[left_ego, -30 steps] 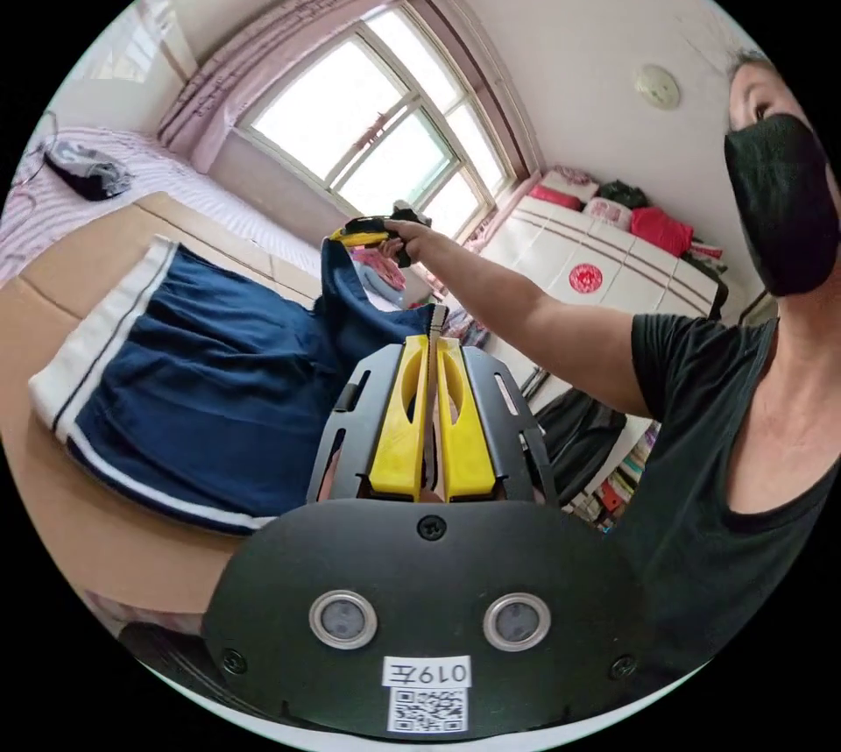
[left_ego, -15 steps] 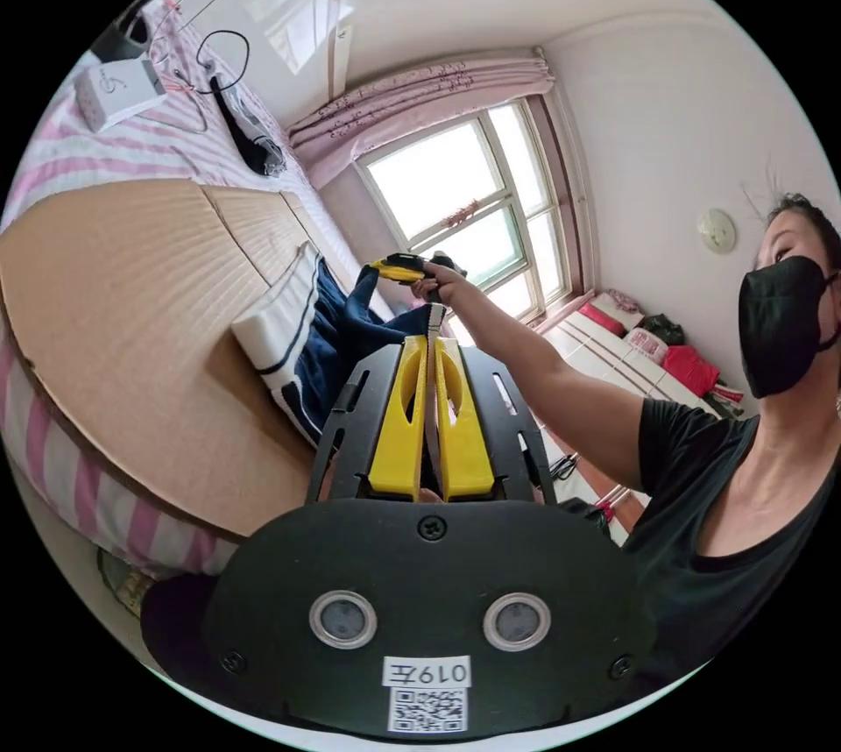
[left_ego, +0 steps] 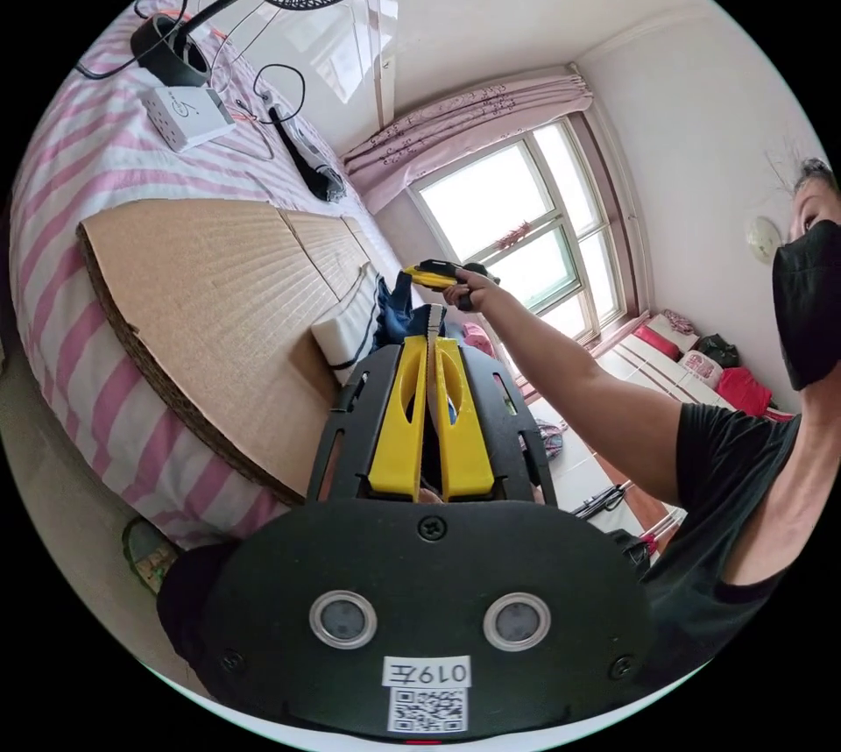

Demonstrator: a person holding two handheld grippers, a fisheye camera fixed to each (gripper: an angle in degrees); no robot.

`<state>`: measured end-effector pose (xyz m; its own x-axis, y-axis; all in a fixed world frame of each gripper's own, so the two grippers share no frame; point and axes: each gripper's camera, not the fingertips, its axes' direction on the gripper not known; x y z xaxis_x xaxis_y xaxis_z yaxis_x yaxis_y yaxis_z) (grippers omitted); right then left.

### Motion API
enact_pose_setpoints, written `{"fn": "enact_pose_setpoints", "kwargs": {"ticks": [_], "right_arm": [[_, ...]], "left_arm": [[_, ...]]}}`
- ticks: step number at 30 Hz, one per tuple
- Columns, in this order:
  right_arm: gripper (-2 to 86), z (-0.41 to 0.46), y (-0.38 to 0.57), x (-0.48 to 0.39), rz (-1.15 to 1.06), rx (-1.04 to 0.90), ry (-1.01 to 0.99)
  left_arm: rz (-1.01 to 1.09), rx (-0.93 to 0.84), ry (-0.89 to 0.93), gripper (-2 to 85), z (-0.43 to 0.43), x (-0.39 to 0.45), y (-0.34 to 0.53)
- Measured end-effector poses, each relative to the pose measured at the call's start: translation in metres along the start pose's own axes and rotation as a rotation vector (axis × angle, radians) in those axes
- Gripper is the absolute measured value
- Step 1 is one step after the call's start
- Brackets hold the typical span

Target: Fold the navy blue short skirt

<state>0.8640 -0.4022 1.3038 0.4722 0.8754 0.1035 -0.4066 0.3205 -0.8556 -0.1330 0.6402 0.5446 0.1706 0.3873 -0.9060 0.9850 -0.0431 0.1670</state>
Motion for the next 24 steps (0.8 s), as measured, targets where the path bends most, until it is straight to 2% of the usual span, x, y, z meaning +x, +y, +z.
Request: {"fn": "enact_pose_setpoints", "kwargs": {"ticks": [6, 13, 18, 22, 24], "right_arm": [[3.2, 0.057, -0.019, 0.033, -0.015, -0.009, -0.048], [11.2, 0.132, -0.04, 0.052, -0.051, -0.064, -0.123], [11.9, 0.168, -0.049, 0.041, -0.139, -0.124, -0.019], [8.6, 0.201, -0.052, 0.024, -0.194, -0.187, 0.17], [7.9, 0.211, -0.054, 0.018, -0.189, -0.182, 0.193]], "left_arm": [[-0.123, 0.0, -0.045, 1.3, -0.022, -0.032, 0.033], [-0.196, -0.027, -0.137, 1.7, -0.038, -0.051, 0.064], [-0.222, -0.013, -0.139, 2.3, -0.054, -0.058, 0.083], [-0.226, 0.016, -0.14, 2.3, -0.069, -0.056, 0.093], [-0.221, 0.029, -0.152, 2.3, -0.075, -0.051, 0.101]]}}
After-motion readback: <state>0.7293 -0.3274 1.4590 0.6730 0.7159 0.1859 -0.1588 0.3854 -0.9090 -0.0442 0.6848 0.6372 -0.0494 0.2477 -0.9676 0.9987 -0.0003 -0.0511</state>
